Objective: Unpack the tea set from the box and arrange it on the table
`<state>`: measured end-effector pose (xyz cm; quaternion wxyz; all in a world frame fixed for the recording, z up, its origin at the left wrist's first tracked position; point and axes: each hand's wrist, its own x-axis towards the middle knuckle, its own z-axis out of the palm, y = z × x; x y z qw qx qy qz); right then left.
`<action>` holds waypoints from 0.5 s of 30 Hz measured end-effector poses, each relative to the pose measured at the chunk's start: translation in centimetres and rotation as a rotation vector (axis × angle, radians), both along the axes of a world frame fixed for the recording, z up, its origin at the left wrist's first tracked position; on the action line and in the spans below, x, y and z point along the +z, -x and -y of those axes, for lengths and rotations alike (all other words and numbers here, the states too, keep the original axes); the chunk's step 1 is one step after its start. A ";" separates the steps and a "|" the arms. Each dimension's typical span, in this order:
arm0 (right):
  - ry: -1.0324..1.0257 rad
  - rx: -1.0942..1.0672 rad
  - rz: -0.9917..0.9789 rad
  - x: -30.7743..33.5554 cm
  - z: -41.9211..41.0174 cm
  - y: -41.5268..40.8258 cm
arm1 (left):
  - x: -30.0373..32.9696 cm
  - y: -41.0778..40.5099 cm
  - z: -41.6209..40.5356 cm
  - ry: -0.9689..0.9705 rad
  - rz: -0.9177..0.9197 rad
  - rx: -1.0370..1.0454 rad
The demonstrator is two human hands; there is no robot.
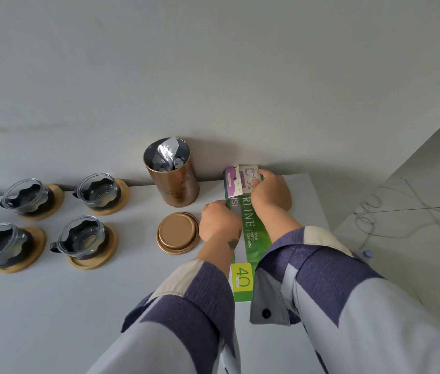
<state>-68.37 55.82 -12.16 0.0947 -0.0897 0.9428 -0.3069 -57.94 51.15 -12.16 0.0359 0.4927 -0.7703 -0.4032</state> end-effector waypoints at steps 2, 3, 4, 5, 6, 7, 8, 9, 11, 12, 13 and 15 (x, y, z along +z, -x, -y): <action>-0.006 -0.027 -0.003 -0.2 0.3 0.0 | -0.2 0.1 0.0 -0.037 -0.021 0.017; -0.018 -0.032 -0.012 -0.3 0.3 0.0 | -0.4 0.0 0.0 -0.053 -0.030 0.023; -0.027 -0.032 -0.013 -0.3 0.3 0.0 | -0.5 0.0 -0.1 -0.070 -0.032 0.030; -0.031 -0.034 -0.015 -0.6 0.4 0.1 | -0.9 0.0 -0.1 -0.074 -0.042 0.029; -0.023 -0.032 0.002 -0.5 0.3 0.1 | -0.9 -0.1 -0.1 -0.085 -0.054 0.028; -0.010 -0.037 0.018 -0.6 0.3 0.3 | -1.1 0.0 0.0 -0.097 -0.074 0.026; 0.007 -0.030 0.039 -0.4 0.3 0.3 | -0.9 0.0 0.0 -0.111 -0.082 0.021; 0.017 -0.010 0.049 -0.5 0.4 0.6 | -1.1 0.1 0.2 -0.112 -0.085 0.006; 0.006 0.042 0.083 -0.1 0.0 0.5 | -0.9 0.2 0.6 -0.102 -0.034 -0.032; -0.016 0.067 0.097 0.4 -0.3 0.2 | -0.4 0.3 0.7 -0.088 -0.004 -0.054; -0.055 0.089 0.083 0.4 -0.5 0.2 | -0.1 0.3 0.9 -0.061 0.006 -0.073; -0.129 0.077 0.119 2.0 -1.0 -0.5 | 1.6 0.0 0.8 -0.019 0.006 -0.081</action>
